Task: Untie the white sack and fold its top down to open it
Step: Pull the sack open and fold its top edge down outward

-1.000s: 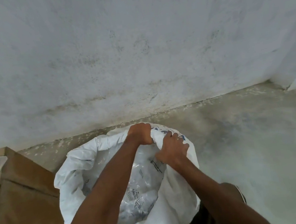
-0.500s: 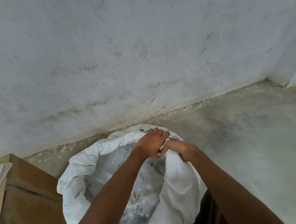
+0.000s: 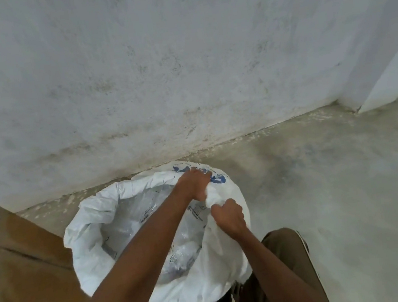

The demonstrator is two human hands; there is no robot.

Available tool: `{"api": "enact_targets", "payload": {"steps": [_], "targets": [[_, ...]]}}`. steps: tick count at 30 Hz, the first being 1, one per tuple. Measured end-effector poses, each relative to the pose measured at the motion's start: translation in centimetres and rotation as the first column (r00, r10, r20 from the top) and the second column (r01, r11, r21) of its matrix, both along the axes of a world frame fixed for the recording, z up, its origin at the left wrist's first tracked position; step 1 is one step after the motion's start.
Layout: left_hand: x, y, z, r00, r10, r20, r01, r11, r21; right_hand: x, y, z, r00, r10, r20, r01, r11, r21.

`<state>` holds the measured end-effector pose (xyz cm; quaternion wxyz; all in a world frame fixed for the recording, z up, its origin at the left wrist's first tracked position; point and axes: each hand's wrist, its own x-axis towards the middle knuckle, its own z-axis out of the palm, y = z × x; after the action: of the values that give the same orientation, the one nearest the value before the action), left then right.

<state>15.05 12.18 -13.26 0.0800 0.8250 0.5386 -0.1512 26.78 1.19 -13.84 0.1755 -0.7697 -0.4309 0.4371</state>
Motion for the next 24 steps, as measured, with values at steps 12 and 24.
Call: {"api": "enact_targets", "payload": {"steps": [12, 24], "targets": [[0.3, -20.0, 0.6, 0.737, 0.3, 0.605, -0.369, 0.93, -0.012, 2.7, 2.0, 4.7, 0.617, -0.25, -0.746, 0.246, 0.962, -0.118], [2.0, -19.1, -2.3, 0.945, -0.011, 0.326, -0.175, 0.826, 0.536, -1.9, -7.6, 4.2, 0.803, -0.343, -0.487, 0.309, 0.939, -0.151]]}}
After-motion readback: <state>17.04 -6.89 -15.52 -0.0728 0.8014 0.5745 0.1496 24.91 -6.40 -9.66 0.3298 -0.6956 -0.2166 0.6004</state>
